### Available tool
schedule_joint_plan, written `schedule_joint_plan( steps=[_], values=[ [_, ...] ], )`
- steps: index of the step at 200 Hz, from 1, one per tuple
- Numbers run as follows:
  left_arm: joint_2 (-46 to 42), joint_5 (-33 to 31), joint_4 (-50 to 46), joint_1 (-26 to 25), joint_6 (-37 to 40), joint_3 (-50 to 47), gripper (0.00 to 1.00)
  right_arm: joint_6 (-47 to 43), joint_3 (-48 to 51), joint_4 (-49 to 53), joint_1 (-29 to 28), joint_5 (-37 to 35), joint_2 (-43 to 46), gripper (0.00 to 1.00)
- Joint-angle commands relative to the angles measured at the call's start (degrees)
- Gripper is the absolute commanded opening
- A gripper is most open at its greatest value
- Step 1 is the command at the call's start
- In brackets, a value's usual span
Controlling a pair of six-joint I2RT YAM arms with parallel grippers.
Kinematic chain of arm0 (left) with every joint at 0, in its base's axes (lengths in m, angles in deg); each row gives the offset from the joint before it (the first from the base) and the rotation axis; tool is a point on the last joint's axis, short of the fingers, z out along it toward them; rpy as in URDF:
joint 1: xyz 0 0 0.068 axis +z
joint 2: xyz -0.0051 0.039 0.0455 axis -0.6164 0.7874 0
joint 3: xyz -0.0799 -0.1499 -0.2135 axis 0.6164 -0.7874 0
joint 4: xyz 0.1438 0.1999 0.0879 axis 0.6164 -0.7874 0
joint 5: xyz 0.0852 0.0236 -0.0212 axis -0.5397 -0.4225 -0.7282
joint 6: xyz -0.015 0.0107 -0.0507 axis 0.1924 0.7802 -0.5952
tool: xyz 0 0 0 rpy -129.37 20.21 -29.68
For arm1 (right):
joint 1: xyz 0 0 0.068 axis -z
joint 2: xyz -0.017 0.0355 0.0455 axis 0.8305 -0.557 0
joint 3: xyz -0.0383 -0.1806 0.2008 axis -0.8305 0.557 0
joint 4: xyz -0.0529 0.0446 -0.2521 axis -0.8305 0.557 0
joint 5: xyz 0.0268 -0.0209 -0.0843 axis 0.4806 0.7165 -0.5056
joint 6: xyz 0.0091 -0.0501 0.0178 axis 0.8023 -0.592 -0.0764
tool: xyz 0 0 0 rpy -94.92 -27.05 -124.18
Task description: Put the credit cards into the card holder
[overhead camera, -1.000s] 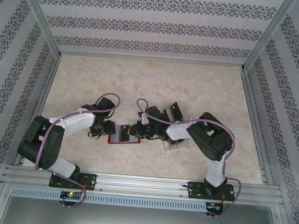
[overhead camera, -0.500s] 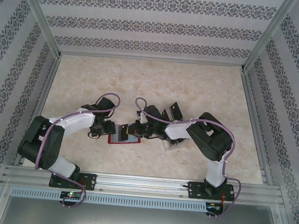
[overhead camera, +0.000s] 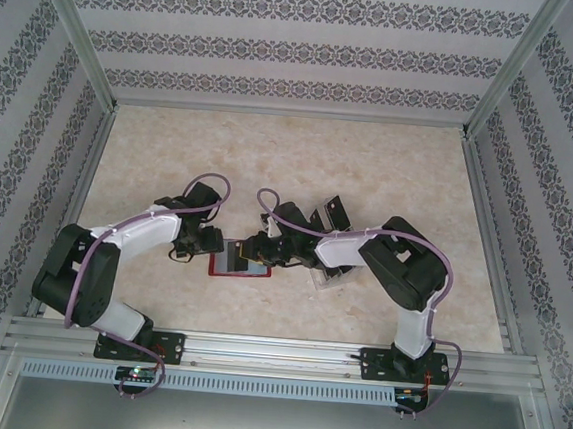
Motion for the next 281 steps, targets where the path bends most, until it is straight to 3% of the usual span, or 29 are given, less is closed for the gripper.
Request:
schedule_joint_plan(
  steps=[1, 96, 140, 182, 281],
  values=[
    [-2.3, -0.8, -2.8, -0.4, -0.8, 2.0, 0.67, -2.5, -0.5, 5.7, -0.5, -2.2, 2.3, 0.35],
    [-6.5, 0.3, -4.7, 3.1, 0.8, 1.8, 0.69, -12.6, -9.8, 25.5, -3.6, -9.3, 4.5, 0.49],
    [-6.6, 0.5, -4.3, 3.1, 1.3, 0.1, 0.69, -14.0, -13.0, 28.5, -4.8, -10.0, 2.4, 0.51],
    [-6.2, -3.3, -6.3, 3.1, 4.3, -1.3, 0.68, -16.5, -15.7, 34.1, -5.7, -13.0, 1.4, 0.51],
    [-3.8, -0.8, -4.1, -0.4, 2.5, -4.0, 0.67, -18.1, -16.5, 35.8, -6.4, -14.0, 0.6, 0.51]
  ],
)
